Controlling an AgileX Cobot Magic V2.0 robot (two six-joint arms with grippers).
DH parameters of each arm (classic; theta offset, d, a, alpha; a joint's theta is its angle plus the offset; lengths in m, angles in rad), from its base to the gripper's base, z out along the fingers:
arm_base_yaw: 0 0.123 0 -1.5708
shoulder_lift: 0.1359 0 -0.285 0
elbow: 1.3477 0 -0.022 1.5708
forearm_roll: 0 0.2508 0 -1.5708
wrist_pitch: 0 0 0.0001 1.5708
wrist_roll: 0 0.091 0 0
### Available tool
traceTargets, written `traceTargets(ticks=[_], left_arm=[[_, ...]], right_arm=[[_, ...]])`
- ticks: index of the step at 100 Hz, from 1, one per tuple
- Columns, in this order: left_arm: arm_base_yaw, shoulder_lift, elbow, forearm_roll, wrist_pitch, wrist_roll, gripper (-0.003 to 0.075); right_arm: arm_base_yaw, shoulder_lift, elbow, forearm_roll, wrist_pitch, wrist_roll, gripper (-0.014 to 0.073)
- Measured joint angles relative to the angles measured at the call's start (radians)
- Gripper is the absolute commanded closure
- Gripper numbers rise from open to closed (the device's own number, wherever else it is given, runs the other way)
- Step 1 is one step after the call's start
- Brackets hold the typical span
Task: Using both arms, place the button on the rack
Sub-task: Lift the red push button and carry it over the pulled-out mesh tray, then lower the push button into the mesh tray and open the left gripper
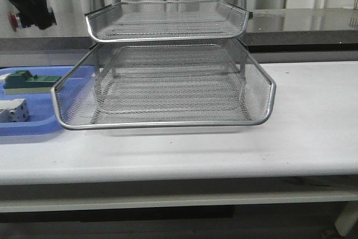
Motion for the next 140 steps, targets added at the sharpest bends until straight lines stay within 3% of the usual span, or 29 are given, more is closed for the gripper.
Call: traceTargets(ticks=[24,60,106,140], left_arm=[[-0.018,-0.19,0.131,0.002,0.005,-0.025,0.0741],[-0.2,-0.45,0.377,-0.022,0.011,-0.027,0.0741],[-0.517,-0.464,0.514,-0.055,0.009,-0.027,0.0741],[-0.562,-0.39,0.573,-0.055,0.001,-0.027,0.0741]], right_arm=[[0.0,0.0,0.0,0.0,0.0,0.0,0.066],[0.0,0.0,0.0,0.0,0.0,0.0,0.066],[0.0,0.0,0.0,0.0,0.0,0.0,0.066],[0.0,0.0,0.0,0.0,0.0,0.0,0.066]])
